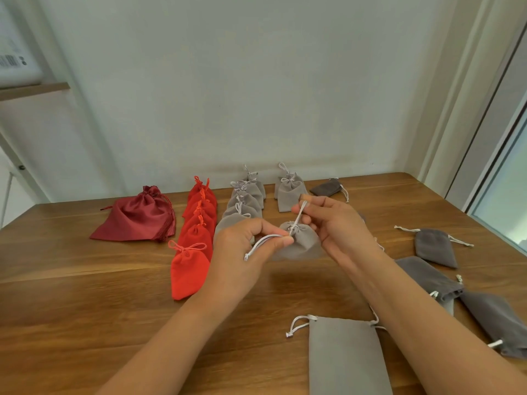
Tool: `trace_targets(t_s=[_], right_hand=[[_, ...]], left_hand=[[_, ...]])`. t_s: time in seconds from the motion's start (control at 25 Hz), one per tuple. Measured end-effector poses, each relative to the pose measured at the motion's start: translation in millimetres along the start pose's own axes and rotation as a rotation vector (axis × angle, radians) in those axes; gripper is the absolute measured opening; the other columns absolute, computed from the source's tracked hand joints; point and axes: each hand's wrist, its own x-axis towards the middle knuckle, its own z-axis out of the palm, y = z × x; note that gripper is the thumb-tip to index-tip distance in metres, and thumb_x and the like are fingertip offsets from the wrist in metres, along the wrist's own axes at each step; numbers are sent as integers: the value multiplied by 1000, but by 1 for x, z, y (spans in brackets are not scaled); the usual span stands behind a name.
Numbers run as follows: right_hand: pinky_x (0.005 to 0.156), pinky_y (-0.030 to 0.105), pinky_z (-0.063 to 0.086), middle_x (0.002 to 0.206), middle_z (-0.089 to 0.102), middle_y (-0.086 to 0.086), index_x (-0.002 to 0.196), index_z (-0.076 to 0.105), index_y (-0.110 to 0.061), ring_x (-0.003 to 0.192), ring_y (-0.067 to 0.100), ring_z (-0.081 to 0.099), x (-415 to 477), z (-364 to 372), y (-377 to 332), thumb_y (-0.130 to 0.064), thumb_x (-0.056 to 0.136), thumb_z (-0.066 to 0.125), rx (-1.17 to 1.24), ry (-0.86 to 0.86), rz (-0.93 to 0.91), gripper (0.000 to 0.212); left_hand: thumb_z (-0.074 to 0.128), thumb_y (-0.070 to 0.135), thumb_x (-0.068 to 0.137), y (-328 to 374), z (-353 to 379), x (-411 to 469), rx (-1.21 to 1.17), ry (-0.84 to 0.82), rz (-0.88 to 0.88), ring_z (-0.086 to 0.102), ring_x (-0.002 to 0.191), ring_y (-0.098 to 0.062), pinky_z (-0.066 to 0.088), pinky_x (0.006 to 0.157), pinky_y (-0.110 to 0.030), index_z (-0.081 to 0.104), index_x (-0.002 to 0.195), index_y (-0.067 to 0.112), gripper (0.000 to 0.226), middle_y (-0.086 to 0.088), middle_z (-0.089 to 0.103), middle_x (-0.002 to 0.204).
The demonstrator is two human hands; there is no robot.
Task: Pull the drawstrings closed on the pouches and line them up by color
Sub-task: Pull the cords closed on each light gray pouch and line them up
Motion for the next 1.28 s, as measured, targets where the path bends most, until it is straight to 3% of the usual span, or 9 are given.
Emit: trace_targets(t_s=[0.12, 0.2, 0.32, 0.56, 0.8, 0.88, 0.96, 1.12, 1.28], right_hand=[[59, 19, 53, 76, 68, 1, 89, 61, -10, 59, 7, 62, -1, -3, 5, 1, 90, 57, -717, 160, -447, 13], [64, 14, 51, 77, 65, -7, 97, 66, -14, 64, 4, 62, -2, -6, 3, -1, 90, 57, -930, 218, -610, 17], [64, 10, 48, 68, 62, -13, 99, 73, -14, 66, 2, 61, 1, -13, -2, -2, 91, 56, -954, 217, -645, 22], [58, 11, 51, 67, 64, -7, 94, 72, -16, 58, -2, 59, 2, -13, 0, -2, 92, 54, -870, 241, -420, 23], [71, 21, 51, 85, 70, -6, 95, 74, -22, 77, 3, 63, 4, -8, 14, -14, 90, 64, -925, 15, -294, 13], [72, 22, 50, 86, 70, -9, 96, 74, -21, 80, 5, 64, 4, -5, 18, -15, 90, 64, -880, -48, -297, 13], [69, 16, 45, 82, 67, -10, 99, 73, -21, 74, 2, 62, 2, -3, 18, -14, 90, 63, -901, -51, -377, 15], [66, 6, 37, 81, 52, -14, 100, 75, -23, 75, -3, 48, -3, 0, 11, -15, 84, 70, -1012, -3, -735, 19], [65, 12, 45, 79, 72, -5, 105, 73, -25, 73, 2, 59, -8, 9, 19, -21, 87, 62, -996, -72, -819, 22]], left_hand=[[75, 5, 75, 7, 1, 0, -45, -11, -25, 61, 68, 6, 41, 62, -6, 74, 73, 14, 9, 17, 69, 67], [76, 6, 73, 10, -3, 0, -73, -2, -38, 61, 65, 5, 42, 61, -8, 74, 71, 15, 10, 15, 69, 65], [78, 6, 71, 13, -7, 2, -84, 11, -33, 62, 66, 4, 43, 62, -9, 75, 70, 17, 11, 12, 70, 65], [78, 5, 71, 20, 1, 1, -78, -79, -82, 60, 62, 5, 41, 58, -7, 73, 69, 12, 8, 17, 67, 60], [69, 20, 69, 16, -10, 7, -371, -3, -179, 52, 56, -14, 41, 46, -18, 70, 64, 19, 6, 7, 72, 90], [64, 19, 75, 16, -13, 8, -467, -44, -213, 42, 48, -10, 33, 41, -16, 68, 77, 2, 17, 2, 67, 64], [65, 22, 74, 16, -17, 11, -486, -41, -297, 35, 42, -6, 29, 40, -14, 67, 74, -1, 23, 6, 53, 46], [71, 32, 70, 7, -24, 16, -302, -12, -507, 32, 41, -4, 30, 40, -12, 74, 70, 6, 26, 4, 55, 50], [65, 28, 86, 5, -20, 14, -97, -210, -581, 35, 41, -3, 32, 46, -13, 64, 54, 8, 37, 5, 51, 47]])
